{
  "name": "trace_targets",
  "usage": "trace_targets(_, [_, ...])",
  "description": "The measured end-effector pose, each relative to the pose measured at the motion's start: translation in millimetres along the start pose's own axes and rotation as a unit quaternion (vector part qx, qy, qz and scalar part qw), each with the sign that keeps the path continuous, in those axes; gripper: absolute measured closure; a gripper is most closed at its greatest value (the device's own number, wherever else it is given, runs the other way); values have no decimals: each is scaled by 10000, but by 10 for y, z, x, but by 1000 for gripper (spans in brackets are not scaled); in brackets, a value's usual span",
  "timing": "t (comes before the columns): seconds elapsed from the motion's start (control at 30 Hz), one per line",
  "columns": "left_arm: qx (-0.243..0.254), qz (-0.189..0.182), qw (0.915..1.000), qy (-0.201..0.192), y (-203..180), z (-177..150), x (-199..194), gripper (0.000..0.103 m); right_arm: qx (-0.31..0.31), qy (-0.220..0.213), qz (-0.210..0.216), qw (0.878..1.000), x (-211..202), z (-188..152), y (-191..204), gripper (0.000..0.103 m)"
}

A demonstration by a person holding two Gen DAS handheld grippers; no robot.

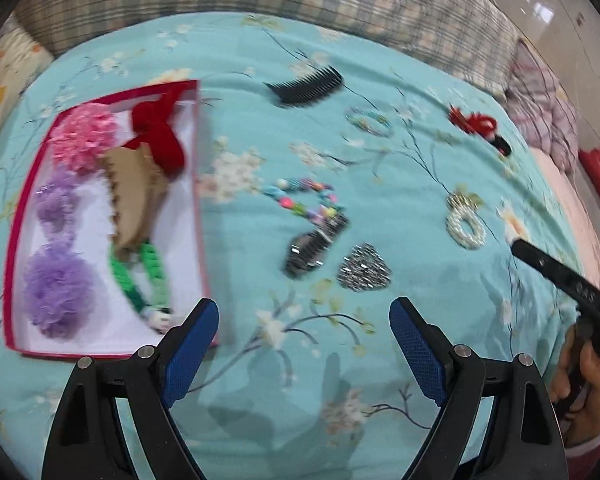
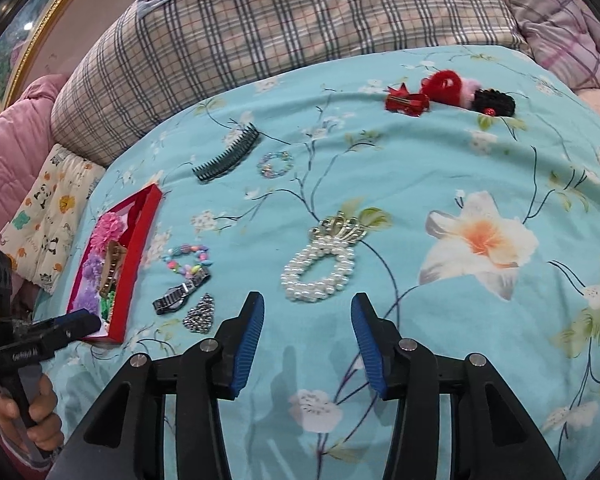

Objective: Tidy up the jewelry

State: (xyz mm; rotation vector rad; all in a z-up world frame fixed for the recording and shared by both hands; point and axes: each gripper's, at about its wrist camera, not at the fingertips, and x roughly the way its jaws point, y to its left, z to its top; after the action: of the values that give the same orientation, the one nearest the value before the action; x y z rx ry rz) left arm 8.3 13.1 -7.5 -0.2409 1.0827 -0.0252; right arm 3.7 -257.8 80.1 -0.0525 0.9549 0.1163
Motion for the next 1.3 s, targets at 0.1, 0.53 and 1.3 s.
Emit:
trace_targets(0.1, [66,-116,9998,123,-102,26,154,15,-5,61,-72,10000,70,20,-25,54])
trace_targets(0.53, [700,-118,9965,444,-632,244,941,20,10,279,-112,9995,393,166,-201,54])
trace_targets(1.3, [419,-291,9975,497,-553,209,1198,87,-205,335,-257,9989,632,166,-218,90])
